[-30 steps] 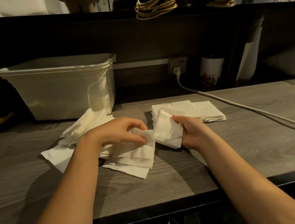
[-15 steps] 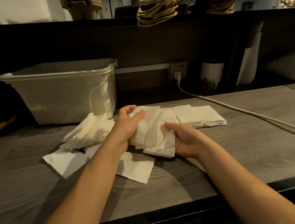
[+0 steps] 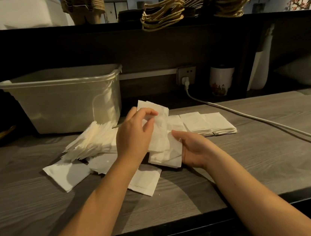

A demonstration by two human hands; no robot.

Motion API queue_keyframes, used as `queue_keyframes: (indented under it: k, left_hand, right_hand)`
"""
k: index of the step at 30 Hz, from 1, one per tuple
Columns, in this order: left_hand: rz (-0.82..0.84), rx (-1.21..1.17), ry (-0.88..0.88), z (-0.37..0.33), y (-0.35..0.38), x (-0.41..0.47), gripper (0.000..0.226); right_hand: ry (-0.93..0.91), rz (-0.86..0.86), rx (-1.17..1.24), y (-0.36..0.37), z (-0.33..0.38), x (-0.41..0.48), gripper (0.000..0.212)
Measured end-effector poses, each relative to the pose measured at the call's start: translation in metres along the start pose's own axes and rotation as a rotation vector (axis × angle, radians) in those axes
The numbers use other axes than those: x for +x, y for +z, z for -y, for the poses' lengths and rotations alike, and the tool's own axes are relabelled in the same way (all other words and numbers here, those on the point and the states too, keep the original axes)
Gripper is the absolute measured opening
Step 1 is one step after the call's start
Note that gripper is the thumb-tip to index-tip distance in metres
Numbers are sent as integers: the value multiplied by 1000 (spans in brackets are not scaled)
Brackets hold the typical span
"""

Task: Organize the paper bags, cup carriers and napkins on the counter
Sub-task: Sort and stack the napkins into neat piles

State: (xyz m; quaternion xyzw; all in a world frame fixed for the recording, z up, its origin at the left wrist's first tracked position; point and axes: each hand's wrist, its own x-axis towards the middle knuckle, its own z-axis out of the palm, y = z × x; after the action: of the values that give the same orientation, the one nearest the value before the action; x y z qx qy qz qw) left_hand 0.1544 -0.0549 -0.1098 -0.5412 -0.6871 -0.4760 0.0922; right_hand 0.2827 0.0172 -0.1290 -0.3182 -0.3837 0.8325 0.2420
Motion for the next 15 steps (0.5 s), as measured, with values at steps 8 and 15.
queue_keyframes:
  k: [8, 15]
  left_hand:
    - [360, -164, 54, -7, 2, -5, 11]
    - [458, -371, -60, -9, -2, -2, 14]
  right_hand:
    - [-27, 50, 8, -2, 0, 4, 31]
    - [-23, 20, -41, -2, 0, 5, 34]
